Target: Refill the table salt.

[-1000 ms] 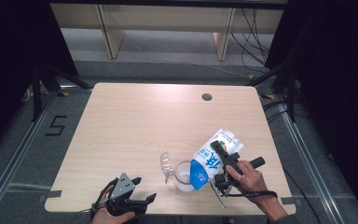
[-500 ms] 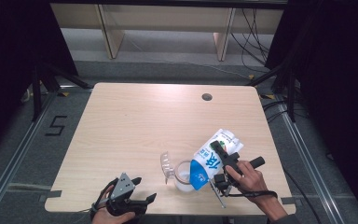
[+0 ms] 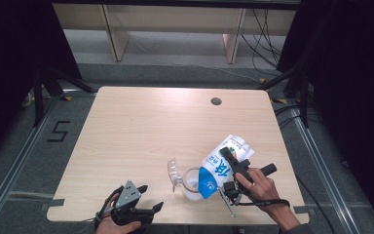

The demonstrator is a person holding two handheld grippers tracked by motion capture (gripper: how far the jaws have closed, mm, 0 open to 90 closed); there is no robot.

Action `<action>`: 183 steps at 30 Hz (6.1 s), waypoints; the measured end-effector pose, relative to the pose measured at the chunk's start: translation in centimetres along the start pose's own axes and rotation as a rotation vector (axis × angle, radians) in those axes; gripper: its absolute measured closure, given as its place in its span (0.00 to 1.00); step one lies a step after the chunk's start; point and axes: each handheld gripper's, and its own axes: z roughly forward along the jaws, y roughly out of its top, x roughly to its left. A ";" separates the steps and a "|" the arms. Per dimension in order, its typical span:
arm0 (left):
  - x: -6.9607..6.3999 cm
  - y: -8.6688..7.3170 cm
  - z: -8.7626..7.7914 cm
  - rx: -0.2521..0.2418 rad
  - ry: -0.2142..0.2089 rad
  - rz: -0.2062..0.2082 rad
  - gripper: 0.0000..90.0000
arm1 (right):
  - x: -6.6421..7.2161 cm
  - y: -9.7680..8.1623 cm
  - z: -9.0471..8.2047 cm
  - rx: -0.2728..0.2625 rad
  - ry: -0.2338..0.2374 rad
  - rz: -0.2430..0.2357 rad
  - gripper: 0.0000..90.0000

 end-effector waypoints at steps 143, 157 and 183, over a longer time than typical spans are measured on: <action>-0.1 -0.1 0.1 -0.003 0.002 -0.021 0.25 | 0.0 0.0 0.0 0.010 -0.004 0.000 0.76; 0.0 0.0 0.0 0.000 0.001 0.001 0.25 | -0.2 0.0 0.0 0.006 -0.013 -0.022 0.77; 0.0 0.0 0.0 0.002 0.002 0.001 0.25 | -0.2 0.1 0.0 0.002 -0.005 -0.026 0.78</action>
